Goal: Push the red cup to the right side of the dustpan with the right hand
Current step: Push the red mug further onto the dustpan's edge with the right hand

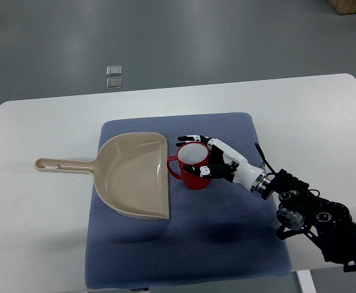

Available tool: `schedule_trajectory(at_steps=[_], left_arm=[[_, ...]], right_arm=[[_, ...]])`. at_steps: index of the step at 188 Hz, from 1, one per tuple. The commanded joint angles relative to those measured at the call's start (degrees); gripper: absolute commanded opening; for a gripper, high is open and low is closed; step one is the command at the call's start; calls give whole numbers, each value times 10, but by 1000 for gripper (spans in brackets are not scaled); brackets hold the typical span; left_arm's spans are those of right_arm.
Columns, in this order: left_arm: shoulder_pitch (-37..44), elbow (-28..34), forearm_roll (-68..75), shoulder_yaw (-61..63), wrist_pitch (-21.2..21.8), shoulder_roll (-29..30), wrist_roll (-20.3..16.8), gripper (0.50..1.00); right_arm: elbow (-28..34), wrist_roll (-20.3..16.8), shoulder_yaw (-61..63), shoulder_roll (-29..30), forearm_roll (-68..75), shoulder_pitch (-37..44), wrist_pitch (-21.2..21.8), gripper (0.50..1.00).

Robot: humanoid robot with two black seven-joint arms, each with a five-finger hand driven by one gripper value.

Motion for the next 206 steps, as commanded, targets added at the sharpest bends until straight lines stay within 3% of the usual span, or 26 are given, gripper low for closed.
schedule_trajectory(at_steps=[1,206], left_arm=[[0,0,0,0,0,0,0,1000],[0,0,0,0,0,0,0,1000]], right_arm=[[0,0,1,8,-6,1,-2,817],[-7,0,-13,42,-9,8,-27,836]])
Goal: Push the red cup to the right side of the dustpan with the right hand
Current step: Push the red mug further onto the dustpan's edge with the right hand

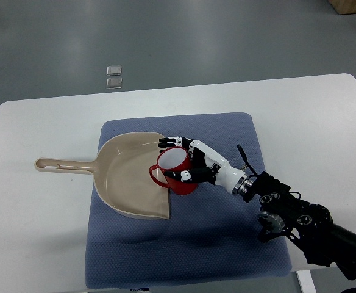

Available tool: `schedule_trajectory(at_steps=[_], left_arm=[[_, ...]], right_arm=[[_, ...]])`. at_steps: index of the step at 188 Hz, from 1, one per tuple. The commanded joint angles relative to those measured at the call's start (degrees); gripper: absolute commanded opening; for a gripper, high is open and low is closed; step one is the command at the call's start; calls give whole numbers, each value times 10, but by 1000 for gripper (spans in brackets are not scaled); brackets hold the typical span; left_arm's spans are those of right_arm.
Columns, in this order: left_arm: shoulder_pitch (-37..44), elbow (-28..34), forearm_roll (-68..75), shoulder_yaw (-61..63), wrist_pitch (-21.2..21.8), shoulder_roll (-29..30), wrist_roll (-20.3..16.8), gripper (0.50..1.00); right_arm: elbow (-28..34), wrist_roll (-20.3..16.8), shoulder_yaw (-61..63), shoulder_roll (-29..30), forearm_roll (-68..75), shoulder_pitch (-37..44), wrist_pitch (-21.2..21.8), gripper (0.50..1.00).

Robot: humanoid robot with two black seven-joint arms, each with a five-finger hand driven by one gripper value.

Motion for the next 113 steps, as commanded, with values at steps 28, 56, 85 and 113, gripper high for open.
schedule_trajectory(at_steps=[28,56,85,113], left_arm=[[0,0,0,0,0,0,0,1000],[0,0,0,0,0,0,0,1000],[0,0,0,0,0,0,0,1000],[0,0,0,0,0,0,0,1000]], right_arm=[[-4,0,-1,-3,1,0,1,866],[-6,0,-1,-7,2,-1,1,893],[-6,0,-2,-13,2,0,3,903],[-5,0,-2,-24,2,-2,9,909]])
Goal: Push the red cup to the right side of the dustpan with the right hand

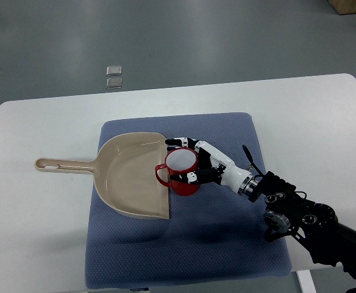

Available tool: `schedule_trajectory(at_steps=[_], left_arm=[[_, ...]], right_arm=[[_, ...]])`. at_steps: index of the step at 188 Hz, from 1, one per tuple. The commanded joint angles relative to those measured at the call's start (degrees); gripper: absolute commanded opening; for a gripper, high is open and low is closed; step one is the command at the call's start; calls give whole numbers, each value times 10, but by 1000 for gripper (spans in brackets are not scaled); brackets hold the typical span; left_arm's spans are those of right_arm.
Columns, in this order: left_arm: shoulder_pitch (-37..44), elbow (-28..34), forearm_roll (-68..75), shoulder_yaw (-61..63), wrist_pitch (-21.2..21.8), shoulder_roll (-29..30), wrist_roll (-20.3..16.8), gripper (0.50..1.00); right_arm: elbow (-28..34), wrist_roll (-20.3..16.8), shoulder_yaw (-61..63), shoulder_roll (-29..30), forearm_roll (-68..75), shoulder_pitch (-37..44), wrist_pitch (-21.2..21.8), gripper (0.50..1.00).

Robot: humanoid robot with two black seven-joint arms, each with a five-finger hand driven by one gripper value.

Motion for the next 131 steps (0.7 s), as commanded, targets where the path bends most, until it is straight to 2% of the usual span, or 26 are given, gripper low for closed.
schedule_trajectory(at_steps=[1,131], left_arm=[[0,0,0,0,0,0,0,1000],[0,0,0,0,0,0,0,1000]], right_arm=[[1,0,0,-7,0,-1,3,909],[40,0,-13,-56,0,-8,11,913]])
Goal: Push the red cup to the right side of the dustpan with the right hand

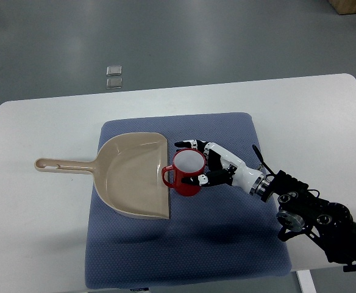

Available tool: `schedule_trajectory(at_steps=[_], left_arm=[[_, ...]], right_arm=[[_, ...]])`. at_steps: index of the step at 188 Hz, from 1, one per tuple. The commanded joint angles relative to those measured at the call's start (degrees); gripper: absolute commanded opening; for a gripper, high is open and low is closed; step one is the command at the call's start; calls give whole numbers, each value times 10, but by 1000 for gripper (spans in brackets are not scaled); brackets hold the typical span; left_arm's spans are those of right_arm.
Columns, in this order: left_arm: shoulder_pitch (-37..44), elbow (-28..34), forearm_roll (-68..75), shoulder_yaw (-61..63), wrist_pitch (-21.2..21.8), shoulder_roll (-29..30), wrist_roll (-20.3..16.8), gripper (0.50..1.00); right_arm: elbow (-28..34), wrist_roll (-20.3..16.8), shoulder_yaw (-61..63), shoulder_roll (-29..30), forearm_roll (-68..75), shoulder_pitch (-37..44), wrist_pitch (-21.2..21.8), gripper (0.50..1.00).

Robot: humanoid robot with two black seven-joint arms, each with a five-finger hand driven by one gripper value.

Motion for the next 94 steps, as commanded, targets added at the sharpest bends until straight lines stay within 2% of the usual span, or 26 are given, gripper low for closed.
schedule_trajectory(at_steps=[1,94], left_arm=[[0,0,0,0,0,0,0,1000],[0,0,0,0,0,0,0,1000]], right_arm=[[7,0,0,-9,0,-1,0,913],[42,0,-1,-33,-1,-25,-7,913]])
